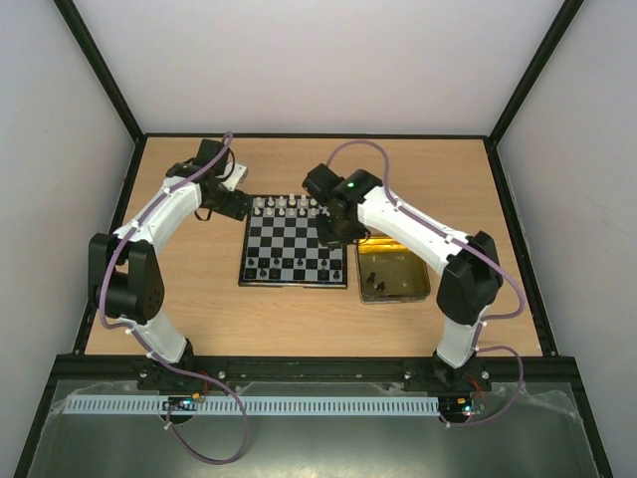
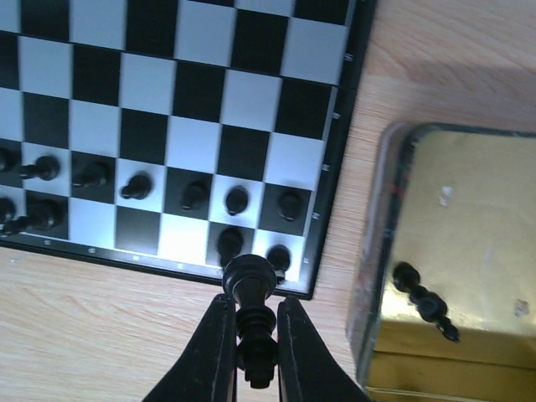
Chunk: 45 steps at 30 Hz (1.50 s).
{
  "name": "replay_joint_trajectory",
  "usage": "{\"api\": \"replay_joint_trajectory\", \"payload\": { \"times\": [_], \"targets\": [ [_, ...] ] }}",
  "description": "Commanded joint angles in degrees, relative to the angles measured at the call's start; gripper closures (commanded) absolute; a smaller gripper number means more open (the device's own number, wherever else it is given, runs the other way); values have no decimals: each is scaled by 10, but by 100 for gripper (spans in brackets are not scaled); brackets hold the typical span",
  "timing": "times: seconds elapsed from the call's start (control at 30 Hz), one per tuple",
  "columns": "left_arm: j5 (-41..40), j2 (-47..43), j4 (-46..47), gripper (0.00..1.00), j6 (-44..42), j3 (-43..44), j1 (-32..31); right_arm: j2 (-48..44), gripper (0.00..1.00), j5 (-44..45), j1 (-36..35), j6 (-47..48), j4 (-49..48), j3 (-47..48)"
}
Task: Set up the chess pieces on the board
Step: Place the chess piece on the chessboard.
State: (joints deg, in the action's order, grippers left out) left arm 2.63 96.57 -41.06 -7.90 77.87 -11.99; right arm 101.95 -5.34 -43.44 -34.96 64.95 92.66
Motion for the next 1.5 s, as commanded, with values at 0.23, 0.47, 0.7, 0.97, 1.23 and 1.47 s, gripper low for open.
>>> {"api": "replay_joint_trajectory", "payload": {
  "times": [0.23,0.47,0.7,0.97,1.23,1.47],
  "targets": [
    [-15,-1,-1,17,7,11,11,88,93,23,-57,18,55,112],
    [-57,-4,11,0,20,8,19,111,93,25,-76,25,37,111],
    [-62,-9,16,0,24,8,27,126,94,15,-85,26,20,103],
    [-58,-6,17,0,40,14,73,157,94,11,-110,37,30,128],
    [-49,-6,15,0,44,15,96,185,94,17,-122,46,40,145],
    [-49,-6,17,0,43,13,96,193,94,28,-122,46,34,145]
  ]
}}
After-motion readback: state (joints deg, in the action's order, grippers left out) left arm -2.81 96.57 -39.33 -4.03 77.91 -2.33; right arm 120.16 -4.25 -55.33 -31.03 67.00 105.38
